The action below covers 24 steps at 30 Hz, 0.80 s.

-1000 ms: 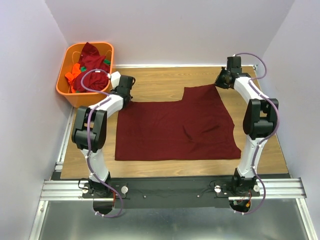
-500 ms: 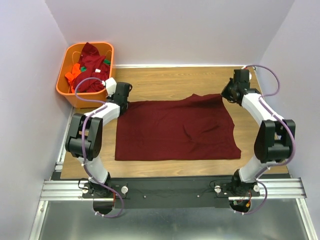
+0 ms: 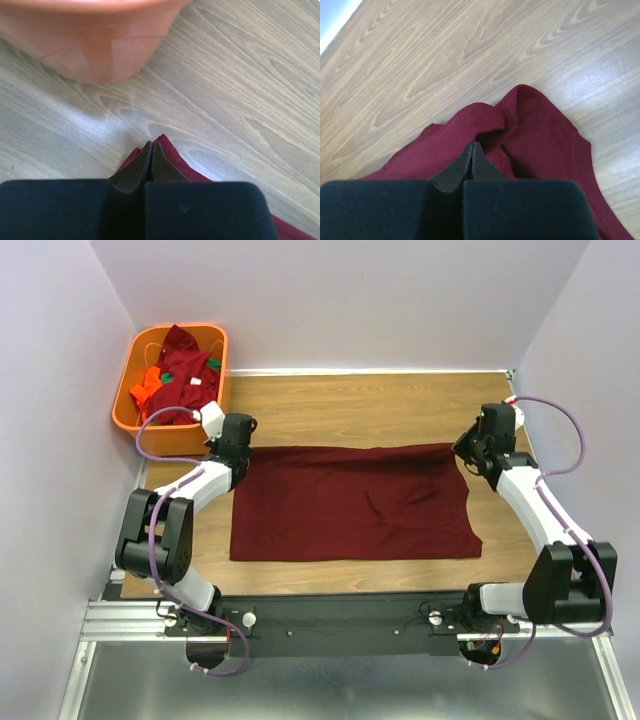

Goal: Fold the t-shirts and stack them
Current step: Fold the tshirt

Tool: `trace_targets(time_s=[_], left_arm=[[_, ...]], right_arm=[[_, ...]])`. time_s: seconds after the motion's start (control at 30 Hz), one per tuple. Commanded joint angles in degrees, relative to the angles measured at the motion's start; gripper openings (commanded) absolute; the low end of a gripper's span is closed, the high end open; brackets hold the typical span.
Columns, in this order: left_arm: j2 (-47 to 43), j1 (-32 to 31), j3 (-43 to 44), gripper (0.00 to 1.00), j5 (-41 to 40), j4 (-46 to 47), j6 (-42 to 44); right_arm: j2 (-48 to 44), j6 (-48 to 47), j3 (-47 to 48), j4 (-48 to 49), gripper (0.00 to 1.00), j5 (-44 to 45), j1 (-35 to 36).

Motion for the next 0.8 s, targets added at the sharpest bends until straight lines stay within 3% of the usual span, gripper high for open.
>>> trace_targets(time_s=[0.0,0.77], left_arm=[[-3.5,0.2,-2.6,0.00,-1.6,2.6,-1.2],[-12.2,0.3,-13.3,0.00,-1.2,4.3,-2.8]], right_arm=[[-4.6,2.4,-3.2,0.2,0.01,4.1,0.0],[-20.4,6.6,-15.8,-4.5,0.01,5.4,0.0]])
